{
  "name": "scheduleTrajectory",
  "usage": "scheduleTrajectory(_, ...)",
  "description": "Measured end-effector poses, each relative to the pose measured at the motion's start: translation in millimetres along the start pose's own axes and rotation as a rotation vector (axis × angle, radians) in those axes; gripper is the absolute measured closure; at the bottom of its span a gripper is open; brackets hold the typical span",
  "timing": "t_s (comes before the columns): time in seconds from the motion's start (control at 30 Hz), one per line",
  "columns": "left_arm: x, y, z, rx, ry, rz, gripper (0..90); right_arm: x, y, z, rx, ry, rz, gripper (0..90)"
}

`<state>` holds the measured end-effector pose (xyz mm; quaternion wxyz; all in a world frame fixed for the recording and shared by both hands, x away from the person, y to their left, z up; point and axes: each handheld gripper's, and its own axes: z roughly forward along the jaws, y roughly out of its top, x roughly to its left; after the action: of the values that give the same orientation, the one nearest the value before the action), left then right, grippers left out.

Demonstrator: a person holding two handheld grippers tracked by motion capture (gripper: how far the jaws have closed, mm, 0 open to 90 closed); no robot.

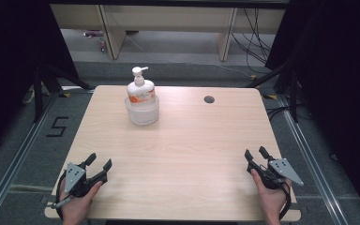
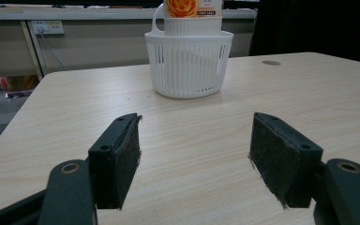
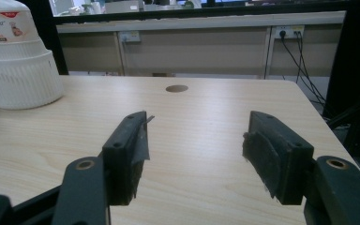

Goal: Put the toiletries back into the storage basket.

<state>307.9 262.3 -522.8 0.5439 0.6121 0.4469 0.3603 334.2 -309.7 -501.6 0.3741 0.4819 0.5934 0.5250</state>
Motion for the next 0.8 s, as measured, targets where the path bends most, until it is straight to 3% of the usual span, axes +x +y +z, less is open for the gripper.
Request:
scheduleTrajectory(0.03, 0.4, -0.5, 0.1, -0.019, -0.011, -0.005, 32.7, 1.2, 0.2, 0.2, -0.003, 0.009, 0.011, 39.7)
scheduleTrajectory(0.07, 0.7, 0.2, -1.8, -0.005, -0.002, 0.001, 32.7, 3.8, 0.8, -1.5, 0.008, -0.013, 0.023, 39.7)
scheduleTrajectory(0.1, 1.4, 0.5, -2.3, -0.009, -0.003, 0.002, 32.7, 2.2, 0.9, 1.3, -0.026, 0.008, -0.011, 39.7)
scheduleTrajectory(0.13, 1.8, 0.2, -1.4, -0.024, -0.007, -0.001, 32.7, 4.8, 1.2, -0.4, 0.000, -0.007, 0.009, 39.7)
scheduleTrajectory(0.27, 1.0, 1.2, -2.8, -0.010, -0.005, 0.004, 32.7, 3.8, 1.0, 0.1, -0.013, -0.006, -0.014, 39.5)
scheduleTrajectory(0.3, 0.2, 0.2, -0.7, -0.036, -0.016, -0.005, 32.7, 4.1, 0.7, -0.4, -0.003, -0.007, 0.002, 39.5)
scheduleTrajectory(0.33, 0.0, 0.8, -2.1, -0.006, -0.005, 0.004, 32.7, 3.5, 0.6, 0.1, -0.007, -0.004, 0.005, 39.3)
scheduleTrajectory(0.57, -2.8, -0.5, 0.0, 0.001, -0.012, 0.003, 32.7, 1.4, -1.2, 1.4, 0.002, -0.007, 0.005, 39.2)
scheduleTrajectory(0.6, -2.9, -0.7, 0.2, 0.002, -0.012, 0.002, 32.7, -0.4, -0.6, 2.8, -0.013, 0.011, -0.028, 39.2)
scheduleTrajectory(0.67, -3.1, -1.9, 1.8, -0.015, -0.020, 0.005, 32.8, 3.1, -0.2, 1.5, 0.009, 0.002, 0.004, 39.2)
scheduleTrajectory(0.73, -4.2, -2.4, 1.4, -0.015, -0.012, 0.003, 32.8, 3.9, -0.8, 2.6, 0.011, 0.013, -0.005, 39.2)
scheduleTrajectory(0.8, -4.1, -1.6, -1.5, 0.012, -0.013, 0.011, 32.8, 4.5, -1.6, 2.5, 0.014, 0.012, -0.003, 39.2)
